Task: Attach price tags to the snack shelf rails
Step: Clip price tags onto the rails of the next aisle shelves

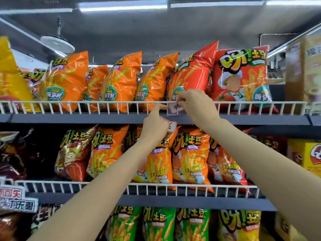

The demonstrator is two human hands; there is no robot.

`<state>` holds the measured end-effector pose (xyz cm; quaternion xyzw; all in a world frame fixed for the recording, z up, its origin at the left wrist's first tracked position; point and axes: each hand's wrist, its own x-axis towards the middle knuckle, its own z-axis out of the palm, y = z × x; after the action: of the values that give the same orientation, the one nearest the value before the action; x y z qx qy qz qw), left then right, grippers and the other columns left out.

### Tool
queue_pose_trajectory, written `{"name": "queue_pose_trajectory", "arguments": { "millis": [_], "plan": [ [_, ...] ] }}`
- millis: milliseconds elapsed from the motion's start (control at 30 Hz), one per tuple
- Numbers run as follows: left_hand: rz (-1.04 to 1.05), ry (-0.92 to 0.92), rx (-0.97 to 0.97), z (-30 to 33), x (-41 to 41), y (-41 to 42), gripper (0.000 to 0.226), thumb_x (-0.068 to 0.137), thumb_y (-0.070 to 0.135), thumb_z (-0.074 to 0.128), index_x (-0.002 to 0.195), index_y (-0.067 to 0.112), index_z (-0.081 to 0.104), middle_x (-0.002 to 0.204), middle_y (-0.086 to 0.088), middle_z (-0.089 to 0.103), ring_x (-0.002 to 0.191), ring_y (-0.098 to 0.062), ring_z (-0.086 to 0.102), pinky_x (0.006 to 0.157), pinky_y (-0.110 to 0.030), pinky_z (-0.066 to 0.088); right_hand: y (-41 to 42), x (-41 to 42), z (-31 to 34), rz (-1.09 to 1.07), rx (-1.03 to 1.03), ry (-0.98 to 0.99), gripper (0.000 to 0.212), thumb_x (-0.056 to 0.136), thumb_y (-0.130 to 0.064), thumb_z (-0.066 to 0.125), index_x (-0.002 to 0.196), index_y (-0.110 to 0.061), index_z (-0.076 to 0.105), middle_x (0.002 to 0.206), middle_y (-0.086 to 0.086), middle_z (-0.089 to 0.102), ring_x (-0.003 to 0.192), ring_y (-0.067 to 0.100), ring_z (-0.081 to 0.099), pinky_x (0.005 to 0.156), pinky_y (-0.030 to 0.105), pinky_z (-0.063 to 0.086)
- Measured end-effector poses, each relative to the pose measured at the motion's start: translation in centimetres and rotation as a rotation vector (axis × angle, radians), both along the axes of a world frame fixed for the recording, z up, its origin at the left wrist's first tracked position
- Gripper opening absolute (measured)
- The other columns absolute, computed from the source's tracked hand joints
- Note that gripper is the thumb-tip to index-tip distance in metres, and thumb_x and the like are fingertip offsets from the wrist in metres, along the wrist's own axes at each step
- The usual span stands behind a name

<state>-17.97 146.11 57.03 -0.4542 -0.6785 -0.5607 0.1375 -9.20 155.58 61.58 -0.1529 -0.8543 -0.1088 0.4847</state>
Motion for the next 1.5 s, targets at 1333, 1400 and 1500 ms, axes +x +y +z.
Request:
{"name": "queue_pose_trajectory", "arguments": {
  "millis": [1333,1400,1500],
  "plan": [
    [0.067,0.076,-0.022,1.5,-0.1,0.2,0.039,0.093,0.008,0.048,0.132,0.012,0.050,0.124,-0.010,0.060,0.090,-0.016,0.060,0.064,-0.020,0.049,2.3,0.6,-3.3,-0.096,0.156,-0.053,0.037,0.090,-0.010,0.057,0.126,-0.018,0.053,0.127,0.004,0.045,0.079,0.024,0.062,0.048,0.028,0.043],
    [0.101,0.098,-0.007,1.5,0.1,0.4,0.037,0.094,0.010,0.048,0.130,0.011,0.052,0.124,-0.011,0.061,0.102,-0.020,0.061,0.069,-0.020,0.047,2.3,1.0,-3.2,-0.067,0.172,-0.088,0.039,0.092,-0.011,0.054,0.130,-0.021,0.050,0.130,0.002,0.043,0.080,0.022,0.062,0.050,0.031,0.049],
    [0.156,0.166,0.018,1.5,0.5,1.1,0.031,0.095,0.011,0.047,0.124,0.007,0.057,0.121,-0.011,0.063,0.107,-0.023,0.060,0.071,-0.018,0.044,2.2,1.9,-2.8,-0.002,0.118,-0.120,0.045,0.096,-0.017,0.049,0.139,-0.026,0.041,0.135,-0.002,0.041,0.094,0.019,0.059,0.058,0.032,0.049]
  ]
}}
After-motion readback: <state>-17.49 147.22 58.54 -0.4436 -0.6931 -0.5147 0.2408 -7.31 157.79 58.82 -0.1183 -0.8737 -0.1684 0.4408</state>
